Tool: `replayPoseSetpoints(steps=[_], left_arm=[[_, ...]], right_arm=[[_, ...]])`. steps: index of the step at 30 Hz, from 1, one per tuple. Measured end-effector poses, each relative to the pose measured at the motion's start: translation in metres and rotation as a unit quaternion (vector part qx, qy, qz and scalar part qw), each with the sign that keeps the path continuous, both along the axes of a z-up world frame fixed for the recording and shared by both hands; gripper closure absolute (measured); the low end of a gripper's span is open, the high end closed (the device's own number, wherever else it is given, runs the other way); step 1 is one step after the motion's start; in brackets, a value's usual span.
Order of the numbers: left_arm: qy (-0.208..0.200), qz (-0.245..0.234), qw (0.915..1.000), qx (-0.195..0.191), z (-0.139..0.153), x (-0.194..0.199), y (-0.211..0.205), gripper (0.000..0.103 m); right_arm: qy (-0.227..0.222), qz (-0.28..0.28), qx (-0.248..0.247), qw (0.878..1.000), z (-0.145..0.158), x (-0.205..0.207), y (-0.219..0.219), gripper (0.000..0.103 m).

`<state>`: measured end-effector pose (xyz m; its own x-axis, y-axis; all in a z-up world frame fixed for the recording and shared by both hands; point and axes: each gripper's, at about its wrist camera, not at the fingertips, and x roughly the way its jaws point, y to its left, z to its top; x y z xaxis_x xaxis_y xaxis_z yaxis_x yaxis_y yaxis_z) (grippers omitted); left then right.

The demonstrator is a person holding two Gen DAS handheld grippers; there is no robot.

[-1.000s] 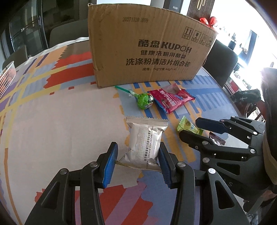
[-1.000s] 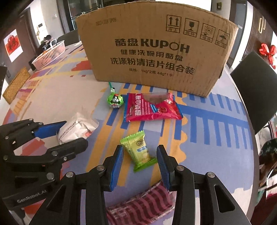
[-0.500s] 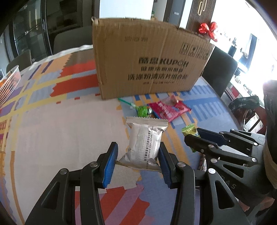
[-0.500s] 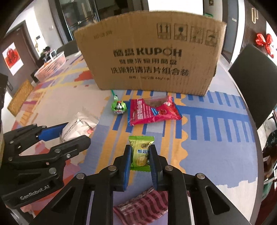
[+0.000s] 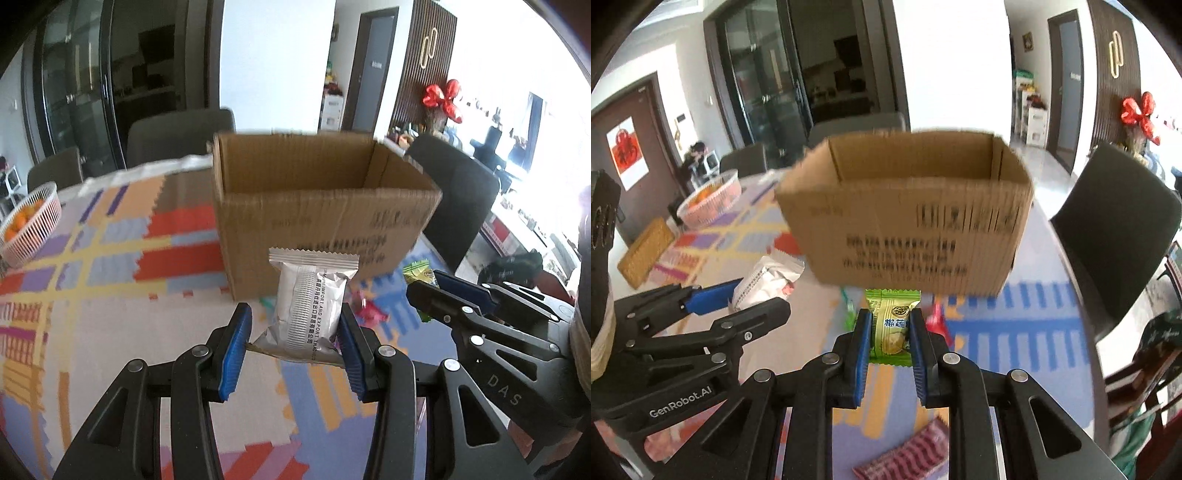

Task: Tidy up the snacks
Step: 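Carry both snacks over the box and open both tools to drop them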

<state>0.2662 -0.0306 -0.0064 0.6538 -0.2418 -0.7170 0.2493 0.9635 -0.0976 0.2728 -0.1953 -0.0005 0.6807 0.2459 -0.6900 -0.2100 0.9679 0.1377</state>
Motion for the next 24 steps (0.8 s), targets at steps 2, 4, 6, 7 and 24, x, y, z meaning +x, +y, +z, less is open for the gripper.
replayPoseSetpoints(steps=[2, 4, 6, 7, 24], left_arm=[[-0.016, 0.003, 0.9999, 0.004, 0.014, 0.006, 0.0, 0.057], [-0.03, 0.004, 0.9995, 0.003, 0.029, 0.011, 0.0, 0.057], [-0.04, 0.005, 0.9992, 0.004, 0.039, 0.016, 0.001, 0.057], [-0.045, 0.005, 0.999, 0.004, 0.044, 0.019, 0.0, 0.057], [-0.052, 0.005, 0.9986, -0.008, 0.082, 0.084, -0.002, 0.057]], right_arm=[[-0.013, -0.002, 0.004, 1.0, 0.011, 0.005, 0.004, 0.082], [-0.027, -0.004, 0.003, 1.0, 0.024, 0.01, 0.003, 0.082], [-0.041, -0.005, 0.002, 0.999, 0.037, 0.015, 0.003, 0.082], [-0.048, -0.005, 0.002, 0.999, 0.045, 0.018, 0.003, 0.082], [-0.082, -0.018, 0.005, 0.996, 0.099, 0.073, -0.003, 0.082]])
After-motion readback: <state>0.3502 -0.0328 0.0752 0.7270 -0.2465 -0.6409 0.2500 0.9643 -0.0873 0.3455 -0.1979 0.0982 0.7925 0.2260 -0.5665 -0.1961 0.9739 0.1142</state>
